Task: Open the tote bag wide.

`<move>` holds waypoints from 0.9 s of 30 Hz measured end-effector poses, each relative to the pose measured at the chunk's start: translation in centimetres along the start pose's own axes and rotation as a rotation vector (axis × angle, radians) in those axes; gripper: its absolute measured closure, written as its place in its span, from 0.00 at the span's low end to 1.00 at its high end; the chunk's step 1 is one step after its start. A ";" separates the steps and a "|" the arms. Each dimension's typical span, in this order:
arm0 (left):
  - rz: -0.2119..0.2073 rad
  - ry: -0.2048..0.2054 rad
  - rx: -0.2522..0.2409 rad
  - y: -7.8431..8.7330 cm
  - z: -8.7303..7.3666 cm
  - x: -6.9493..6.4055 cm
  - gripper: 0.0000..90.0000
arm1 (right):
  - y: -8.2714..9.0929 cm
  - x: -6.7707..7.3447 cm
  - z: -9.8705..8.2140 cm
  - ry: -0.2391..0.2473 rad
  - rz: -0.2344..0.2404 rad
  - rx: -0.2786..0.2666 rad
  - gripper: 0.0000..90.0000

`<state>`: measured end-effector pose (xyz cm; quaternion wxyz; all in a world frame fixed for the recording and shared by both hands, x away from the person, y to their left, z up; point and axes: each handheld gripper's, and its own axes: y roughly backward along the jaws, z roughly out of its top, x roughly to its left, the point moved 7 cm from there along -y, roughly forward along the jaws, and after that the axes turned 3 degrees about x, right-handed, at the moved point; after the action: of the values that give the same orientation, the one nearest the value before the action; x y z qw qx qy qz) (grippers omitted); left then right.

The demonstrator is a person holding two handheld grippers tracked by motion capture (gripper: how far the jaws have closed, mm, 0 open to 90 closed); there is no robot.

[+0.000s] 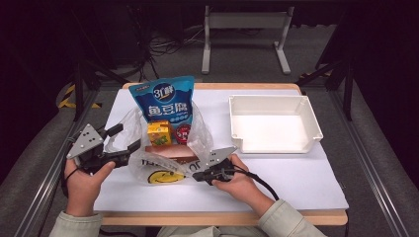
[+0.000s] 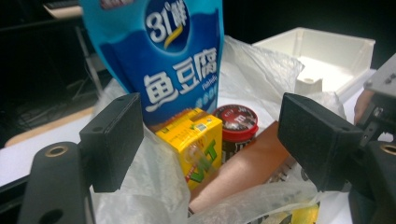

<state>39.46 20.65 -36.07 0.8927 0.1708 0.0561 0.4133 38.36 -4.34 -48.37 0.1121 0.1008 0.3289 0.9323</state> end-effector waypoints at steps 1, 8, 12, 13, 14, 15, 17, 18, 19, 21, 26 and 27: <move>0.007 0.009 0.014 -0.5 -0.4 0.2 0.26 | 0.0 0.0 0.0 0.000 0.000 0.000 0.99; 0.040 0.070 0.126 -3.8 -4.0 2.4 0.38 | -0.1 0.1 0.0 0.002 0.005 0.000 0.99; 0.013 0.099 0.167 -4.8 -5.4 2.7 0.48 | -0.1 0.2 0.1 0.001 0.006 -0.001 0.99; 0.006 0.112 0.186 -5.2 -5.9 2.9 0.51 | -0.1 0.2 0.1 0.000 0.007 -0.001 0.99; 0.006 0.112 0.186 -5.2 -5.9 2.9 0.54 | -0.1 0.2 0.1 0.000 0.007 -0.001 0.99; 0.009 0.114 0.200 -5.3 -6.2 3.0 0.54 | -0.1 0.2 0.1 0.001 0.006 -0.002 0.99; 0.007 0.118 0.223 -5.2 -6.6 3.1 0.75 | -0.1 0.2 0.1 0.002 0.005 -0.003 0.99; 0.007 0.132 0.228 -5.1 -6.8 3.1 0.83 | -0.1 0.2 0.1 0.001 0.005 -0.003 0.99; 0.017 0.138 0.234 -5.0 -7.0 3.3 0.93 | 0.0 0.2 0.1 0.001 0.004 -0.004 0.99; 0.050 0.150 0.252 -4.8 -7.4 3.9 0.98 | 0.0 0.2 0.1 0.002 0.004 -0.005 0.99; 0.069 0.216 0.303 -4.9 -9.5 5.2 1.00 | 0.0 0.1 0.0 0.003 0.002 0.003 1.00; 0.073 0.221 0.313 -4.9 -9.7 5.3 1.00 | 0.0 0.1 -0.1 0.003 0.002 0.005 1.00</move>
<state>44.06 24.25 -46.65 0.8279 0.2631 0.2112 0.4481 38.23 -4.37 -48.41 0.1105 0.1001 0.3311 0.9318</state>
